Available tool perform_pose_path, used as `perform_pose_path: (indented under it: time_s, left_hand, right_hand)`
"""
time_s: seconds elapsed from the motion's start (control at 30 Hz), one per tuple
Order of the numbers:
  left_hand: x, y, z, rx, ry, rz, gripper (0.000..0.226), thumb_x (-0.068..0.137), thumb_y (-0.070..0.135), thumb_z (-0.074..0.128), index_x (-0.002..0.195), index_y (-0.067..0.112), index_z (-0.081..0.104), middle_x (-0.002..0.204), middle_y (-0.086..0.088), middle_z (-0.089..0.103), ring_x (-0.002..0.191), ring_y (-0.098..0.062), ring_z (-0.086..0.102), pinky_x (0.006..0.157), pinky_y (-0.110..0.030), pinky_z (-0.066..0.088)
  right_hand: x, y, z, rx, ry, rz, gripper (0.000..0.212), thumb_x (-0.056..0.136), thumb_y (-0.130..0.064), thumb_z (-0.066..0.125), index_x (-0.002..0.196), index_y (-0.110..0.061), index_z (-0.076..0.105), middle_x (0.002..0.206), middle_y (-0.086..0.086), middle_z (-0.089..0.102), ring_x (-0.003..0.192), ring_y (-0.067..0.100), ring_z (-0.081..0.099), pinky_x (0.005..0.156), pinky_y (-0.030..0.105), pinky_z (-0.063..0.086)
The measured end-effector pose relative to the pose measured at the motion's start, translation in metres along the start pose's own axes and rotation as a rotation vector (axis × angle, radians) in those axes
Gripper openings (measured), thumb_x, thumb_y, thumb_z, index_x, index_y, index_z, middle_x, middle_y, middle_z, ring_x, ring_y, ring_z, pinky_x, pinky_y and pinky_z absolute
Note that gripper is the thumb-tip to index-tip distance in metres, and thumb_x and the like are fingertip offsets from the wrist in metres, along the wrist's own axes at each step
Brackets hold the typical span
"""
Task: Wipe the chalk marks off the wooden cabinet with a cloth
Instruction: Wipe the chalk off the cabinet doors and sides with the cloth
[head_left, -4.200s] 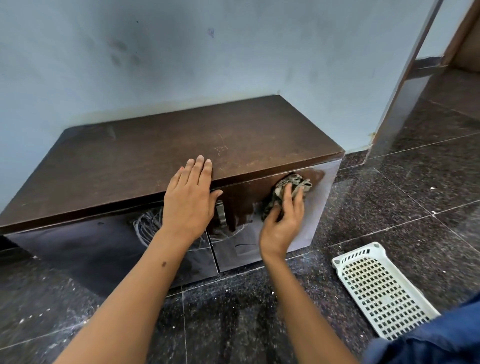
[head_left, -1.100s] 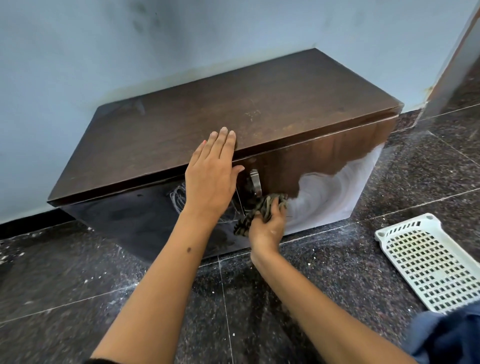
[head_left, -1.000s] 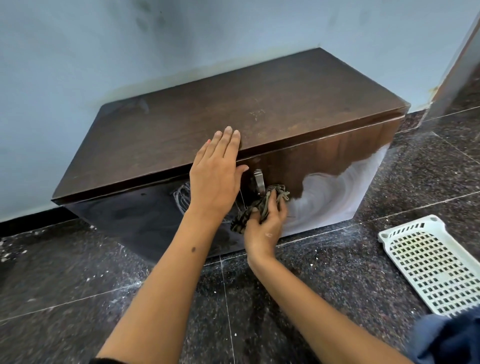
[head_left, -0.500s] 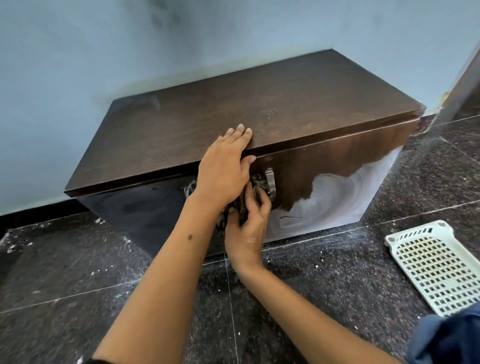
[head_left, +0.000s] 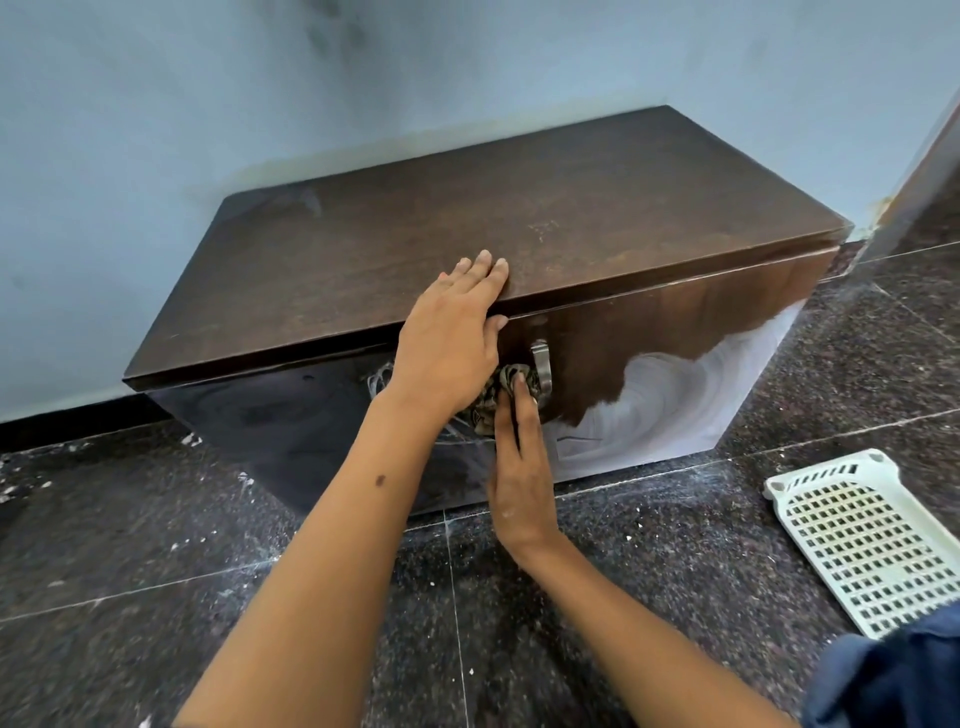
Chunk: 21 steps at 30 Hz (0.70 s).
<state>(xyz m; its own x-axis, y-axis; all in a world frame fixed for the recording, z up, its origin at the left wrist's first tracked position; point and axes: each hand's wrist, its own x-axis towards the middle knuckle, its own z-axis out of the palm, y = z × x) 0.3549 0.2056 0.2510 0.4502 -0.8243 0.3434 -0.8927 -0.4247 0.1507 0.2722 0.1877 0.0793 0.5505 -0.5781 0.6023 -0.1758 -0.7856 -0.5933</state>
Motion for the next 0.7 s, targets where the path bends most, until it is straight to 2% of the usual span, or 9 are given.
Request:
perform_pose_path:
  time_s: [0.13,0.23,0.3,0.37,0.43,0.5,0.6,0.63,0.7]
  left_hand:
    - [-0.001,0.002,0.000,0.009,-0.005,0.002,0.053,0.098,0.018,0.043,0.148,0.016,0.026,0.155,-0.002,0.022,0.143,-0.016,0.019,0.115,-0.024,0.008]
    - [-0.003,0.003,-0.001,0.023,0.000,0.014,0.052,0.098,0.018,0.042,0.147,0.015,0.026,0.155,-0.003,0.023,0.143,-0.017,0.020,0.115,-0.025,0.009]
    - [-0.004,0.003,-0.001,0.034,-0.006,0.019,0.052,0.098,0.019,0.042,0.147,0.015,0.025,0.155,-0.003,0.023,0.143,-0.017,0.020,0.115,-0.025,0.009]
    - [-0.004,0.003,-0.001,0.047,-0.010,0.023,0.053,0.098,0.020,0.043,0.148,0.016,0.024,0.155,-0.003,0.022,0.143,-0.017,0.019,0.115,-0.025,0.008]
    - [-0.005,0.004,-0.001,0.056,-0.012,0.022,0.054,0.098,0.020,0.044,0.148,0.016,0.024,0.155,-0.002,0.021,0.143,-0.017,0.019,0.116,-0.025,0.008]
    - [-0.005,0.004,-0.001,0.062,-0.008,0.016,0.054,0.098,0.020,0.045,0.148,0.016,0.024,0.155,-0.002,0.022,0.143,-0.017,0.020,0.116,-0.025,0.008]
    - [-0.004,0.004,0.001,0.059,0.002,0.014,0.054,0.097,0.020,0.046,0.147,0.016,0.026,0.155,-0.003,0.024,0.143,-0.017,0.021,0.116,-0.026,0.010]
    - [-0.004,0.004,0.001,0.058,0.008,0.017,0.054,0.097,0.019,0.046,0.147,0.016,0.027,0.154,-0.003,0.024,0.143,-0.017,0.022,0.116,-0.026,0.010]
    - [-0.003,0.004,0.001,0.059,0.018,0.019,0.054,0.097,0.019,0.046,0.147,0.016,0.027,0.154,-0.003,0.025,0.142,-0.017,0.022,0.116,-0.026,0.010]
  right_hand:
    - [0.000,-0.001,-0.005,0.005,-0.042,0.003,0.059,0.088,0.003,0.035,0.146,-0.003,0.022,0.156,0.009,0.011,0.144,0.022,0.017,0.114,0.039,0.029]
    - [-0.002,-0.009,-0.010,0.095,-0.037,0.054,0.064,0.086,0.014,0.039,0.146,-0.002,0.025,0.157,0.004,0.012,0.145,0.018,0.016,0.116,0.035,0.025]
    - [-0.001,-0.022,-0.016,0.223,-0.043,0.148,0.071,0.084,0.020,0.041,0.147,-0.006,0.024,0.157,-0.001,0.012,0.145,0.011,0.014,0.117,0.025,0.018]
    - [-0.005,-0.034,-0.015,0.352,-0.047,0.401,0.066,0.088,0.016,0.039,0.146,-0.013,0.028,0.154,-0.006,0.019,0.140,0.004,0.021,0.114,0.016,0.018]
    - [-0.011,-0.042,-0.011,0.486,-0.003,0.831,0.054,0.093,0.006,0.039,0.143,-0.017,0.039,0.147,-0.003,0.037,0.129,0.011,0.041,0.112,0.025,0.031]
    - [-0.013,-0.050,-0.014,0.578,0.061,1.049,0.048,0.095,0.002,0.039,0.139,-0.018,0.044,0.141,0.000,0.045,0.124,0.015,0.047,0.110,0.029,0.034]
    - [-0.001,-0.075,-0.031,0.613,0.144,0.719,0.055,0.093,0.009,0.039,0.141,-0.018,0.041,0.144,-0.007,0.034,0.126,-0.001,0.037,0.103,0.005,0.026]
    - [0.005,-0.080,-0.034,0.607,0.159,0.551,0.057,0.091,0.012,0.040,0.141,-0.015,0.041,0.145,-0.005,0.031,0.130,-0.003,0.033,0.104,0.004,0.025]
    - [0.014,-0.072,-0.032,0.483,0.155,0.261,0.056,0.088,0.014,0.044,0.140,-0.005,0.041,0.148,0.006,0.028,0.139,0.008,0.026,0.113,0.016,0.023]
